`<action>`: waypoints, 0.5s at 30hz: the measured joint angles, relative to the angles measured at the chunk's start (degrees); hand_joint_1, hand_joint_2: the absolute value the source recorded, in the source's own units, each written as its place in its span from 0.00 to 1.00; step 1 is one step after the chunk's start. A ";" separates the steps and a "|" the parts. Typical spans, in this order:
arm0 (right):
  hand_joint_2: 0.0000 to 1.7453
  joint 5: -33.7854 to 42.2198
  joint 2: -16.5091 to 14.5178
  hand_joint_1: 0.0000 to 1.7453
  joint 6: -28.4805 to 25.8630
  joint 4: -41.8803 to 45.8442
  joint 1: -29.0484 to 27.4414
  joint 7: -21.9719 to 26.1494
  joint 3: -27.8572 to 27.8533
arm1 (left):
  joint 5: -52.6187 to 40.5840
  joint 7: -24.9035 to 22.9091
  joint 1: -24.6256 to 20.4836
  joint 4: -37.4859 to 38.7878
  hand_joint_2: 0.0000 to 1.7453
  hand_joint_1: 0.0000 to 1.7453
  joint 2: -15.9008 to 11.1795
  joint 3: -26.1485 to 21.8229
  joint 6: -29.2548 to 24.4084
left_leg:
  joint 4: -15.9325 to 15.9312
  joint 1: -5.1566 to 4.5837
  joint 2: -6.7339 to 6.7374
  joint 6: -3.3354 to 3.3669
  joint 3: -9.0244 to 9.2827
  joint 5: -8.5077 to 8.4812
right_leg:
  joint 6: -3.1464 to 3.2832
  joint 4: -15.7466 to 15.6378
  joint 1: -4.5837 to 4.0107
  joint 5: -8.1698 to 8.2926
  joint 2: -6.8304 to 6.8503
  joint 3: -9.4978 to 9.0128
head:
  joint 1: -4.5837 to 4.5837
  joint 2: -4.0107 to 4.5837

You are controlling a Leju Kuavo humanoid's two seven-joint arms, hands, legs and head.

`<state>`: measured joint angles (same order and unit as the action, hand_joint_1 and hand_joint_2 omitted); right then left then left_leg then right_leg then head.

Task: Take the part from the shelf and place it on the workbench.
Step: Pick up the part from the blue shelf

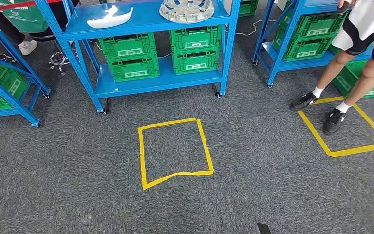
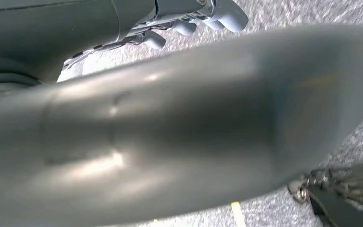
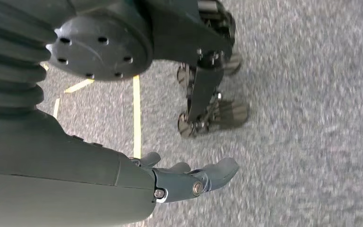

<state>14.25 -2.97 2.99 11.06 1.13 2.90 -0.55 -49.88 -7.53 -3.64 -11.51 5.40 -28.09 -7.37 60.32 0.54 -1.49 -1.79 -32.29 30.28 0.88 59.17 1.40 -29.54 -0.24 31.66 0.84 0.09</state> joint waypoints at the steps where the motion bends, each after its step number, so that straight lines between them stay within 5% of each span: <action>1: 1.00 0.00 0.01 0.00 0.00 0.00 0.00 0.01 -0.01 | 0.00 0.00 -0.05 0.03 0.00 0.00 0.02 0.00 0.00 | 1.58 0.02 0.25 -0.10 -0.76 0.96 | 0.14 0.00 -0.02 -0.01 0.17 0.00 | -0.08 0.00; 4: 1.00 0.00 0.01 0.00 0.00 -0.02 -0.05 0.02 -0.05 | 0.00 0.01 -0.15 0.10 0.00 0.00 0.06 0.00 0.00 | 10.78 0.07 0.83 -0.51 -5.23 5.27 | 0.58 0.01 -0.19 -0.13 1.19 0.00 | -0.24 0.00; 6: 0.50 0.00 -0.01 0.00 0.00 -0.02 -0.06 0.01 -0.06 | 0.00 -0.01 -0.06 0.15 0.00 0.00 0.04 0.00 0.00 | 14.15 0.07 0.95 -0.57 -7.01 5.57 | 0.69 0.04 -0.31 -0.28 2.03 -0.10 | -0.25 0.00; 8: 0.00 0.04 -0.04 0.00 -0.05 -0.03 -0.04 -0.01 -0.07 | -0.03 0.00 -0.02 0.17 0.00 0.00 0.02 0.00 -0.01 | 9.42 0.06 1.24 -0.26 -4.88 2.06 | 0.54 0.06 -0.36 -0.49 2.61 -0.39 | -0.25 0.00; 11: 0.00 0.35 -0.09 0.00 -0.39 -0.04 0.27 -0.25 -0.17 | -0.11 0.01 -0.10 0.16 0.00 0.00 0.00 -0.01 -0.04 | -0.19 -0.27 1.90 0.54 -0.34 -1.44 | -0.19 0.11 -0.55 -0.73 3.11 -0.56 | -0.20 0.00; 15: 0.00 0.57 -0.09 0.00 -0.97 -0.04 0.49 -0.98 -0.31 | -1.57 -0.03 0.02 0.22 0.00 0.00 0.05 -0.01 -0.31 | -1.41 -0.35 1.97 0.81 0.08 -1.58 | -0.07 -0.04 -0.92 -0.64 3.06 -0.47 | -0.16 0.00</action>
<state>14.82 -3.07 2.03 11.02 1.62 1.92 -0.85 -51.45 -7.56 -3.62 -11.28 5.45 -28.09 -7.68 58.91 0.19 0.48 -0.98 -32.20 28.70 0.81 59.14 0.48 -30.17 2.82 31.20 0.68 0.09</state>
